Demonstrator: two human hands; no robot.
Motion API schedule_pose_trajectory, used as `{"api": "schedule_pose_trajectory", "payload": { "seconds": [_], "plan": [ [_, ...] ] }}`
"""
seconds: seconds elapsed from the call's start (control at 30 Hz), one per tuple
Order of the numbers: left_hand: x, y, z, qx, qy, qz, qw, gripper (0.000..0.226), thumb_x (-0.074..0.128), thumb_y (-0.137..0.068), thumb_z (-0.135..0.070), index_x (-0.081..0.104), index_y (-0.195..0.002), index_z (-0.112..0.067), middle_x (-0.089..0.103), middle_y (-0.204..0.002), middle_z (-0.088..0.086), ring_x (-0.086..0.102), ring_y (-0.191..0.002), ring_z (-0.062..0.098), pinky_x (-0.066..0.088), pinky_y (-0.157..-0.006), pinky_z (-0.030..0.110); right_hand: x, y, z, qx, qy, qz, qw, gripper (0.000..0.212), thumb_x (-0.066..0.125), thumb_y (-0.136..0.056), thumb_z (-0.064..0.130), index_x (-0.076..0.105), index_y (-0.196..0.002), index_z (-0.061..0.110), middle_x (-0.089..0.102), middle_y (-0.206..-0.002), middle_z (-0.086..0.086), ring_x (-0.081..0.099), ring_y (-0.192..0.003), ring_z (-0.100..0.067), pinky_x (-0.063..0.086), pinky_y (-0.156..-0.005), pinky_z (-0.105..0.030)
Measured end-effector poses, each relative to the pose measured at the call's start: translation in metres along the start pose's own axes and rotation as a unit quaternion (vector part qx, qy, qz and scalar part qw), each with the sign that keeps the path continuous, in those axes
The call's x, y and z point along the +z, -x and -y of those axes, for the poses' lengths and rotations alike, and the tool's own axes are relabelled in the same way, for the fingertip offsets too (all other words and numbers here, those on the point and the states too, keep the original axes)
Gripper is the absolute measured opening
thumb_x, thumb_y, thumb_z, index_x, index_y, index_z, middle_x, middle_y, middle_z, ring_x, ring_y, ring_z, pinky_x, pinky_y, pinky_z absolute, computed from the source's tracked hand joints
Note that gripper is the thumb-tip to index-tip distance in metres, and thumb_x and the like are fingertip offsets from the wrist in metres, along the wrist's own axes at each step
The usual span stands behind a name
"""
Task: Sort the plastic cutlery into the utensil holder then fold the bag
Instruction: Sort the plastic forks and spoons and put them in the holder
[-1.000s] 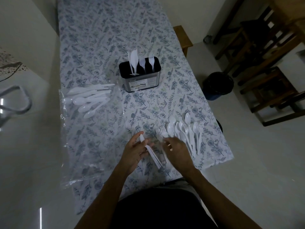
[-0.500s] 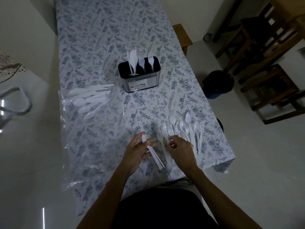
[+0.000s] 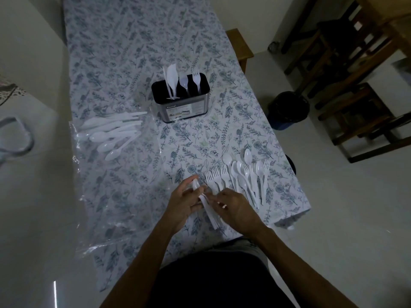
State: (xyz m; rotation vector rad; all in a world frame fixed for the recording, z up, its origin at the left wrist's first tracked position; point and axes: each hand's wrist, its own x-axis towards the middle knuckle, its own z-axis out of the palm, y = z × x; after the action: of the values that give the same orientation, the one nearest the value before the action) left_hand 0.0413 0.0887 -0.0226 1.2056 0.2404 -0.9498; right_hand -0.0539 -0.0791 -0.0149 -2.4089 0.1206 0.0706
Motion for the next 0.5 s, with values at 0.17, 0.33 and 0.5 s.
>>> {"api": "schedule_pose_trajectory", "payload": {
  "seconds": [0.17, 0.33, 0.5],
  "plan": [
    [-0.002, -0.001, 0.001, -0.034, 0.061, -0.005, 0.998, 0.042, 0.058, -0.101, -0.003, 0.054, -0.139, -0.020, 0.072, -0.123, 0.021, 0.070, -0.113, 0.040, 0.061, -0.091, 0.048, -0.012, -0.010, -0.035, 0.288, 0.032, -0.053, 0.956, 0.024, 0.055, -0.098, 0.025, 0.058, -0.114, 0.008, 0.061, -0.107, -0.013, 0.060, -0.096, -0.032, 0.052, -0.083, -0.046],
    [-0.006, -0.004, 0.005, -0.047, 0.092, -0.022, 0.994, 0.040, 0.047, -0.106, -0.002, 0.055, -0.140, -0.021, 0.071, -0.121, 0.020, 0.072, -0.107, 0.039, 0.062, -0.086, 0.050, -0.005, -0.012, -0.041, 0.262, 0.068, -0.029, 0.962, 0.018, 0.062, -0.094, 0.019, 0.055, -0.107, 0.009, 0.064, -0.093, -0.011, 0.065, -0.082, -0.026, 0.059, -0.072, -0.040],
    [-0.001, -0.017, 0.006, -0.071, 0.110, -0.064, 0.989, 0.044, 0.042, -0.108, -0.008, 0.043, -0.152, -0.013, 0.063, -0.125, 0.016, 0.074, -0.100, 0.030, 0.062, -0.067, 0.039, -0.010, -0.007, -0.009, 0.234, -0.109, -0.030, 0.966, 0.030, 0.075, -0.089, 0.017, 0.067, -0.117, 0.020, 0.075, -0.093, 0.000, 0.067, -0.073, 0.001, 0.052, -0.060, -0.008]
  ]
}}
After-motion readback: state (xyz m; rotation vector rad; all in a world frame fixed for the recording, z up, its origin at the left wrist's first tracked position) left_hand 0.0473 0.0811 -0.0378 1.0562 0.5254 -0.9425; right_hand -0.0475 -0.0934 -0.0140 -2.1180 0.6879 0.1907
